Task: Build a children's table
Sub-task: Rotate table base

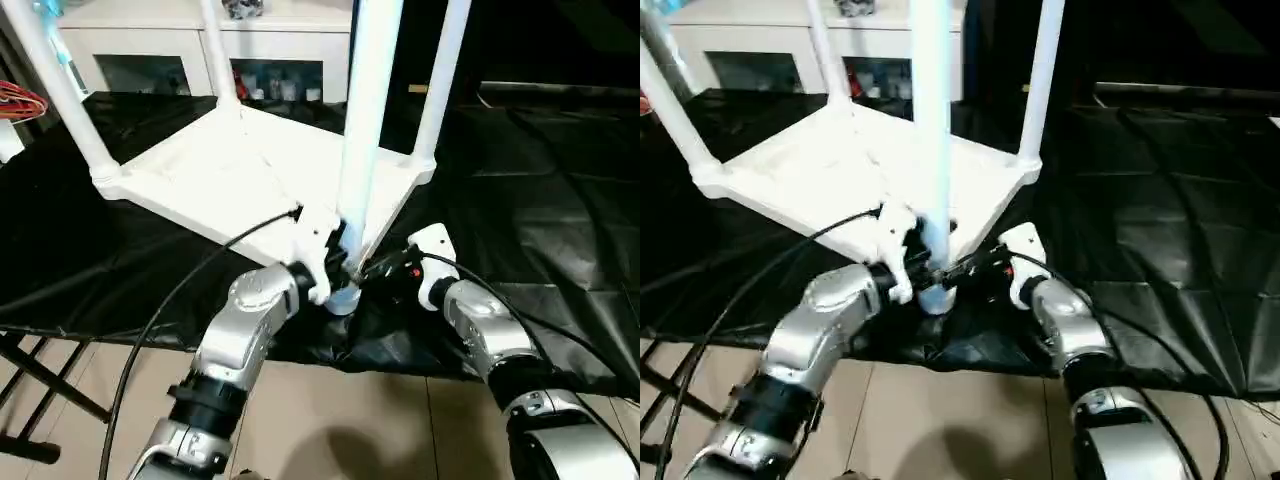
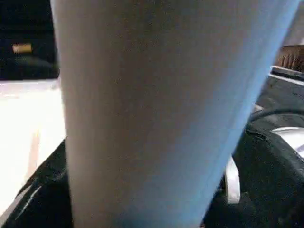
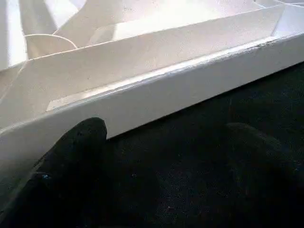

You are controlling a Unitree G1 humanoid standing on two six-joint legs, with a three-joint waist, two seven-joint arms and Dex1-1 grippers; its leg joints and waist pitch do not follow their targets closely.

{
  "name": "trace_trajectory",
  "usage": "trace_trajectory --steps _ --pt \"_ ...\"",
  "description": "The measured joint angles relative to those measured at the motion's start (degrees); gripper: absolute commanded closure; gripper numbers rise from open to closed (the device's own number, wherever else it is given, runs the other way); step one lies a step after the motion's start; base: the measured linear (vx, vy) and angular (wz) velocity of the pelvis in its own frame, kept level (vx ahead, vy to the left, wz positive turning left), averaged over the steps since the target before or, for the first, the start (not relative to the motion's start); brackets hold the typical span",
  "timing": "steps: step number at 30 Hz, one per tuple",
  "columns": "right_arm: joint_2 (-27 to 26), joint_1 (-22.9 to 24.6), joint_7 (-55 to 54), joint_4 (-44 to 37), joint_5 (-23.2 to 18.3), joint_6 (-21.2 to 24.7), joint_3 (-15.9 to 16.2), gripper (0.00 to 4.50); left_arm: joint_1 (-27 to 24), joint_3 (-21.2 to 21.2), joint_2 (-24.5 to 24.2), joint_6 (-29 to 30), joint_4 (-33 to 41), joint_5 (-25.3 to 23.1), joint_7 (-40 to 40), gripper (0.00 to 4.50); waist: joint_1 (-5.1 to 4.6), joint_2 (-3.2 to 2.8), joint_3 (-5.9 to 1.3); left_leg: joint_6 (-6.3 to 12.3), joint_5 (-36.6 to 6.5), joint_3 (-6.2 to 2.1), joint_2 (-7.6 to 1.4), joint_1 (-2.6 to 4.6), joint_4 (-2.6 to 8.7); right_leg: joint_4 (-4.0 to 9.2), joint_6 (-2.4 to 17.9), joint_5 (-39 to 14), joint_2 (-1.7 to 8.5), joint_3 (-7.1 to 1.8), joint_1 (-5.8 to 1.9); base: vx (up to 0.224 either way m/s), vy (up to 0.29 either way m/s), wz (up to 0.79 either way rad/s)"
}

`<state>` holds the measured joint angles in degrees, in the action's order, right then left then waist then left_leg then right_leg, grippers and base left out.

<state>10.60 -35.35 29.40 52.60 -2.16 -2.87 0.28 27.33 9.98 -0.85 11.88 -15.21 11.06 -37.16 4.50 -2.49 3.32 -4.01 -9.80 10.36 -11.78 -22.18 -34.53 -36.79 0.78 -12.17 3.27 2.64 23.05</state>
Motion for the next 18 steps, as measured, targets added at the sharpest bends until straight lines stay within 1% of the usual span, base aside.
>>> trace_trajectory --steps 4,8,11,13,18 --pt "0.88 -1.82 -0.18 1.91 0.05 -0.59 -0.4 0.04 -0.01 -0.34 -0.41 -1.43 0.29 0.81 -1.66 0.03 0.29 0.0 0.0 0.03 0.01 0.01 0.0 -0.02 -0.02 0.02 0.0 0.0 0.0 -0.01 0.0 0.0 0.0 0.0" --pt "0.54 -3.92 -1.19 5.6 0.6 -1.64 -0.43 0.04 0.29 -1.83 -1.63 -1.8 0.42 3.05 -4.08 0.03 0.22 0.01 0.0 0.02 0.01 0.01 -0.01 0.02 -0.02 -0.09 0.01 0.0 0.0 -0.01 0.02 0.0 0.0 0.0" --pt "-0.29 -5.39 -1.88 7.89 0.79 -1.77 -0.41 0.04 0.32 -2.05 -2.38 -1.31 0.44 4.11 -6.14 0.03 -0.02 0.01 0.0 0.01 0.02 0.02 -0.01 0.09 -0.02 -0.19 0.03 0.02 0.0 -0.02 0.03 0.0 0.0 0.0" --pt "-1.0 -6.68 -2.04 9.89 0.86 -1.78 -0.37 0.04 0.48 -2.46 -2.99 -0.14 0.46 5.04 -7.37 0.03 -0.4 0.0 0.0 0.0 0.01 0.01 -0.02 0.13 -0.02 -0.21 0.09 0.06 0.0 0.01 0.03 0.0 0.0 0.0" --pt "-1.84 -8.3 -2.69 13.29 0.94 -2.58 -0.59 0.04 0.68 -2.65 -2.96 0.39 0.46 5.06 -7.69 0.03 -1.04 0.01 0.0 0.01 0.02 0.01 -0.01 0.09 -0.03 -0.17 0.1 0.06 0.01 0.0 0.02 0.0 0.0 0.0"
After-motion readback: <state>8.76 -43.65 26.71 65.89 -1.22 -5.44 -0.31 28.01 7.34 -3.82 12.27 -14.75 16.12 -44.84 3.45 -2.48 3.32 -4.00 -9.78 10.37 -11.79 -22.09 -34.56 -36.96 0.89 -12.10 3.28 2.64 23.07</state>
